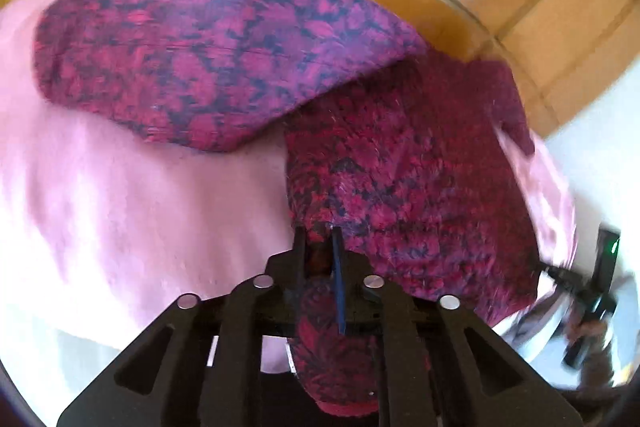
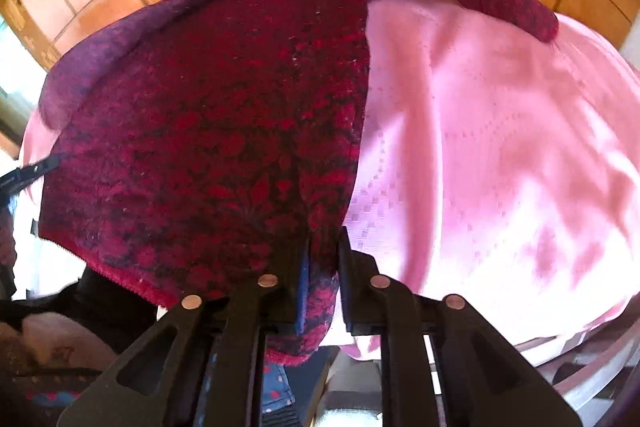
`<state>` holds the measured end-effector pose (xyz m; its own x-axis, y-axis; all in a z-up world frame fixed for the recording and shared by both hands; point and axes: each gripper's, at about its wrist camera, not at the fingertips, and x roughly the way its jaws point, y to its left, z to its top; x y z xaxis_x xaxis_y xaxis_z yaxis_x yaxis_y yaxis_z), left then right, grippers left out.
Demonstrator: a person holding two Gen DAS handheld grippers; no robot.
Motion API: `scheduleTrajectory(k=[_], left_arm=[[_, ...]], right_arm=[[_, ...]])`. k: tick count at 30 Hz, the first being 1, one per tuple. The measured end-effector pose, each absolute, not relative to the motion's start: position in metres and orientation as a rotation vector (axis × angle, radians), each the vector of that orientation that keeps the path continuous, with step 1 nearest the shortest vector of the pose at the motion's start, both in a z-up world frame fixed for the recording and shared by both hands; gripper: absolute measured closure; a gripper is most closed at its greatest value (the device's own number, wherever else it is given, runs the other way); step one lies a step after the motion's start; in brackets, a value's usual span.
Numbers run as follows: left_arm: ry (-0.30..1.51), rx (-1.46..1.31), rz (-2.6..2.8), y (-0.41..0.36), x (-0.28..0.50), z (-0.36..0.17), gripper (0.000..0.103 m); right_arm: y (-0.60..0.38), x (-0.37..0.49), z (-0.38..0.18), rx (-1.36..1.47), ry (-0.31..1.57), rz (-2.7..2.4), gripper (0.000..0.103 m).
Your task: Fold small clothes
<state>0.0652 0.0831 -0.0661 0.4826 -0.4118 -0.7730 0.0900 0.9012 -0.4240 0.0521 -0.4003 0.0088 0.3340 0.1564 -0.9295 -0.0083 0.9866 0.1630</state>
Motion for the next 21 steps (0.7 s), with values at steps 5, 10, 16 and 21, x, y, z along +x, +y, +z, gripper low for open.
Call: scheduleTrajectory(k=[5,10,16,21], left_arm=[[0.886,-0.317,-0.100,0.122,0.054,-0.040,0.057],[0.782,-0.304,0.146,0.183,0.068,-0.028,0.023],[0.799,-0.314,0.222,0.258,0.102,-0.036,0.017],[0.778,-0.502,0.112,0.300,0.136,-0.048,0.017]], right_arm=[[-0.386,0.068,0.041,0.067,1.083,0.067,0.041],[-0.327,0.086,0.037,0.079,1.038,0.231,0.031],[-0.261,0.108,0.008,0.072,1.100,0.352,0.031],[-0.233,0.121,-0.002,0.073,1.135,0.377,0.030]])
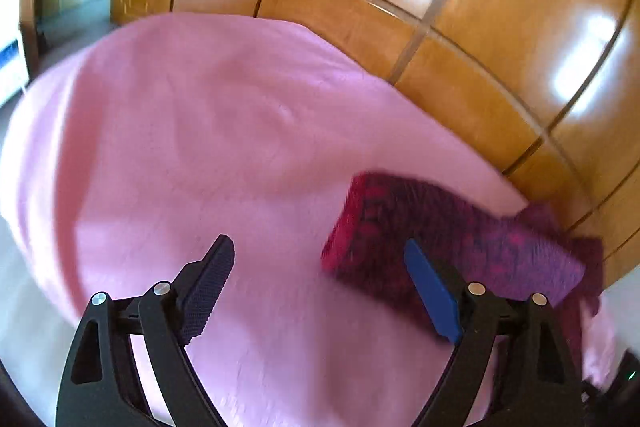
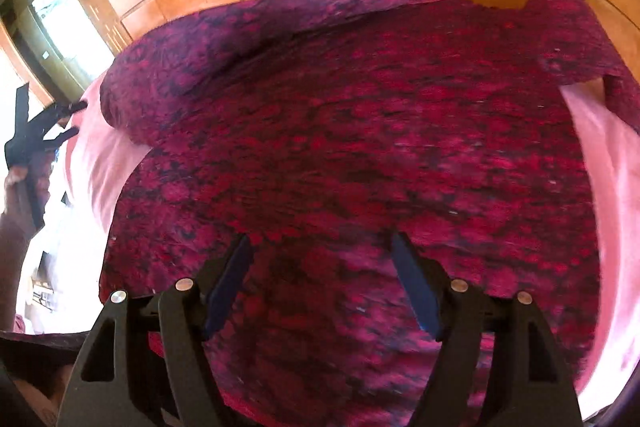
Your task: Fold small clothes
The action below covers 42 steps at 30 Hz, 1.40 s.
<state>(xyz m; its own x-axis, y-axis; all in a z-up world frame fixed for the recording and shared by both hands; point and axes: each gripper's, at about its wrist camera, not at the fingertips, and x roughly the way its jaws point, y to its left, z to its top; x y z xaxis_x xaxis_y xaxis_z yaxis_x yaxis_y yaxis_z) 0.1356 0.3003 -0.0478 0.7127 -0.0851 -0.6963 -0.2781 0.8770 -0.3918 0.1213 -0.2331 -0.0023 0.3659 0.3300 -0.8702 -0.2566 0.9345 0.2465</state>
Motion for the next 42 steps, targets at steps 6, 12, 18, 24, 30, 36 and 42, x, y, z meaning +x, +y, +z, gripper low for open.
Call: scheduleTrajectory(k=[6,12,18,24,30,36,42], left_arm=[[0.774,-0.649,-0.116,0.289,0.166,-0.061,0.071],[0.758,-0.595,-0.094,0.283,0.173,-0.048,0.095],[0.610,-0.584,0.053,0.316,0.170,0.017,0.095],[0.597,-0.575,0.263,0.352,0.205,0.042,0.095],[0.684,-0.507,0.376,0.352,0.265,0.033,0.091],[0.692,-0.507,0.367,0.325,0.257,0.017,0.046],[0.800,-0.500,0.017,0.248,0.210,-0.012,0.046]], right_arm=[[-0.221,0.132,0.000,0.078,1.137,0.374,0.030],[-0.203,0.164,0.004,0.060,1.114,0.406,0.030],[-0.174,0.222,-0.001,0.072,1.082,0.440,0.030],[-0.146,0.290,-0.019,0.106,1.086,0.389,0.031],[-0.152,0.289,-0.021,0.124,1.086,0.376,0.032],[-0.199,0.250,-0.008,0.111,1.062,0.322,0.031],[-0.290,0.197,0.006,0.120,1.046,0.107,0.030]])
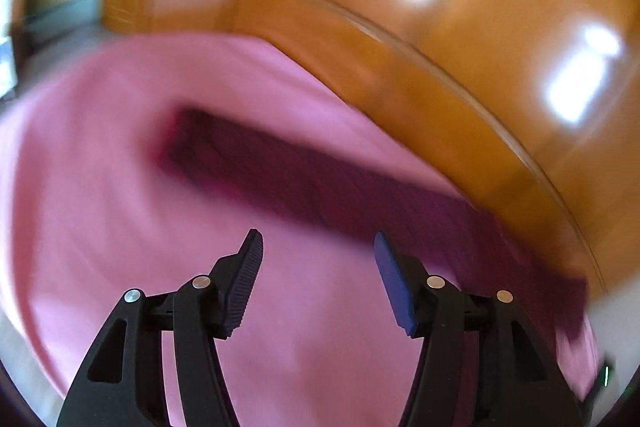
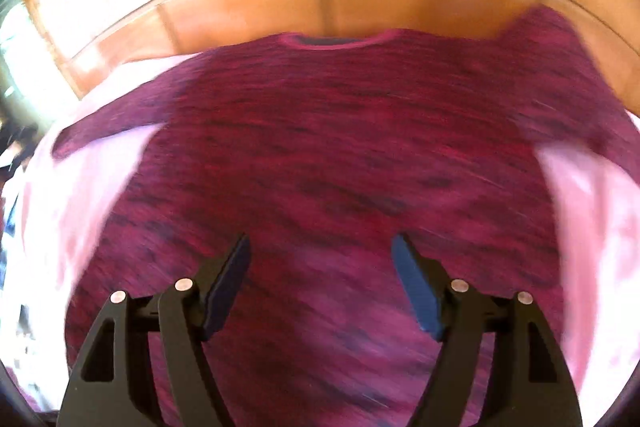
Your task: Fold small clothes
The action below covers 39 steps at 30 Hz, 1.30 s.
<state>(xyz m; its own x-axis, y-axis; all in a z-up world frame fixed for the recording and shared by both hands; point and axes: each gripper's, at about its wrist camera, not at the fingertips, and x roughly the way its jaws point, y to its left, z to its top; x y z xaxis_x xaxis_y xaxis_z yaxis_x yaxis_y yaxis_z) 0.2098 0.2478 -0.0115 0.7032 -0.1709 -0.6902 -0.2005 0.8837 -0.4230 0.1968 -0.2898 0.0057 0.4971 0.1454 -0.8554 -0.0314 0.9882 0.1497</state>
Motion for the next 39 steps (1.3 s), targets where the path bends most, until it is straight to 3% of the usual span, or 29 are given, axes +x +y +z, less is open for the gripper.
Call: scheduleTrajectory(k=[10,11,12,15,19,22,25,29,30,31,32,39], left_arm=[[1.072,-0.464,-0.479,0.095,0.124,-0.082,0.046],[1.086,-0.448,-0.481,0.087,0.116,-0.085,0.052],[1.095,-0.423,-0.480,0.079,0.111,-0.089,0.071],[1.080,-0.319,-0.448,0.067,0.110,-0.085,0.085],[1.057,-0.260,-0.417,0.070,0.113,-0.069,0.088],[1.069,-0.225,-0.377,0.074,0.110,-0.067,0.088],[1.093,-0.192,-0.331,0.063,0.114,-0.070,0.081],[1.008,-0.173,-0.301,0.059,0.108,-0.048,0.072],[0.962,-0.178,-0.297,0.058,0.107,-0.038,0.063],[0.929,-0.188,-0.296,0.056,0.109,-0.030,0.060],[0.901,-0.204,-0.298,0.053,0.113,-0.026,0.056],[0.927,-0.181,-0.409,-0.016,0.139,-0.037,0.056]], right_arm=[[-0.372,0.105,-0.008,0.200,1.138,-0.033,0.032],[-0.370,0.101,-0.009,0.212,1.144,-0.019,0.036],[-0.367,0.094,-0.009,0.211,1.141,-0.007,0.049],[-0.356,0.085,-0.002,0.169,1.115,0.025,0.080],[-0.345,0.073,0.028,0.125,1.060,0.089,0.086],[-0.339,0.064,0.028,0.107,1.078,0.124,0.087],[-0.341,0.060,0.006,0.089,1.154,0.115,0.085],[-0.369,0.076,0.017,0.252,1.093,0.105,0.066],[-0.379,0.080,0.021,0.289,1.068,0.090,0.052],[-0.400,0.090,0.028,0.378,1.016,0.060,0.046],[-0.418,0.098,0.031,0.457,0.978,0.040,0.046],[-0.556,0.173,0.006,0.999,0.735,-0.191,0.048]])
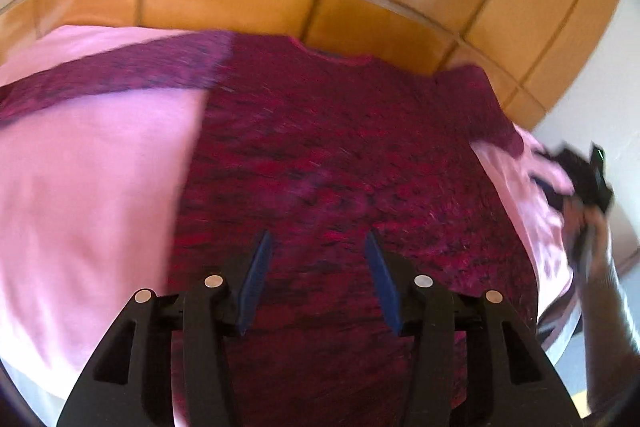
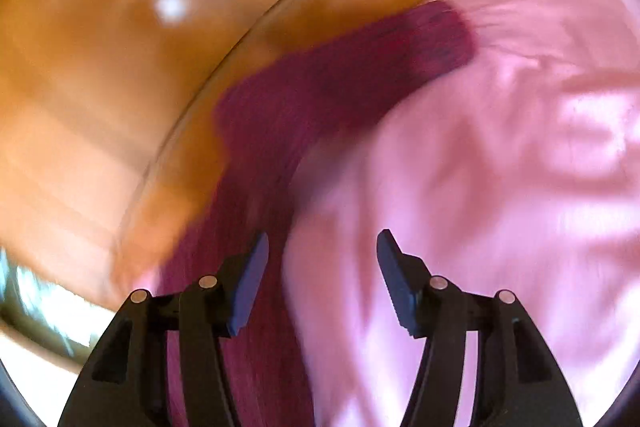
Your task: Fold small clothes
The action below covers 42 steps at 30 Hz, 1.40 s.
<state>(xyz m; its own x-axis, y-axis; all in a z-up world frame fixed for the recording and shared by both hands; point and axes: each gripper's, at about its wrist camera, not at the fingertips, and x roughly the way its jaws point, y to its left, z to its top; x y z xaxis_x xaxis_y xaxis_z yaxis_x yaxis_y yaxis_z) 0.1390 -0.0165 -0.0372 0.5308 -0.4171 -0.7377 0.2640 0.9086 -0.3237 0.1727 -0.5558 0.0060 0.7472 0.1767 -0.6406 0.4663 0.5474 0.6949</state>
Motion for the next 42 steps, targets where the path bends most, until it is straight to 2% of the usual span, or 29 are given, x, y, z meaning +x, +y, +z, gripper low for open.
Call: scheduleTrajectory(k=[3,9,10,12,14,15,17,22,24,26,27,28,29,35,39,42], left_arm=[[0.969,-0.153,-0.454,-0.044,0.144,-0.049,0.056],[1.013,-0.039,-0.489,-0.080,0.148,-0.069,0.055],[1.012,-0.036,-0.486,-0.083,0.149,-0.070,0.053],[1.014,-0.042,-0.490,-0.086,0.152,-0.072,0.040],[1.017,-0.051,-0.480,-0.091,0.155,-0.075,0.037],[1.019,-0.054,-0.479,-0.091,0.155,-0.074,0.035],[1.021,-0.054,-0.479,-0.092,0.156,-0.075,0.035],[1.032,-0.068,-0.491,-0.095,0.160,-0.078,0.033],[1.036,-0.083,-0.492,-0.094,0.162,-0.079,0.032],[1.038,-0.100,-0.492,-0.093,0.163,-0.079,0.031],[1.039,-0.115,-0.489,-0.093,0.163,-0.080,0.031],[1.040,-0.123,-0.487,-0.092,0.164,-0.079,0.031],[1.040,-0.125,-0.485,-0.091,0.163,-0.079,0.031],[1.034,-0.080,-0.484,-0.091,0.158,-0.078,0.031],[1.035,-0.071,-0.484,-0.096,0.158,-0.079,0.024],[1.034,-0.051,-0.486,-0.100,0.158,-0.080,0.020]], right_arm=[[-0.608,0.200,-0.026,1.209,0.661,-0.297,0.050],[-0.644,0.240,-0.061,1.340,0.617,-0.407,0.049],[-0.648,0.248,-0.062,1.335,0.616,-0.422,0.049],[-0.655,0.268,-0.060,1.293,0.635,-0.437,0.048],[-0.659,0.286,-0.052,1.177,0.703,-0.455,0.066],[-0.658,0.291,-0.047,1.111,0.737,-0.466,0.084],[-0.651,0.291,-0.021,0.932,0.767,-0.499,0.103],[-0.656,0.255,0.038,0.661,0.685,-0.602,0.103],[-0.665,0.236,0.043,0.671,0.679,-0.599,0.103],[-0.670,0.229,0.030,0.798,0.706,-0.473,0.101],[-0.671,0.229,0.026,0.804,0.711,-0.479,0.092],[-0.668,0.228,0.018,0.823,0.701,-0.474,0.070],[-0.669,0.227,0.014,0.848,0.697,-0.465,0.064],[-0.664,0.267,-0.034,1.022,0.744,-0.390,0.064],[-0.662,0.293,-0.062,1.076,0.775,-0.401,0.064],[-0.666,0.315,-0.067,1.066,0.779,-0.432,0.068]])
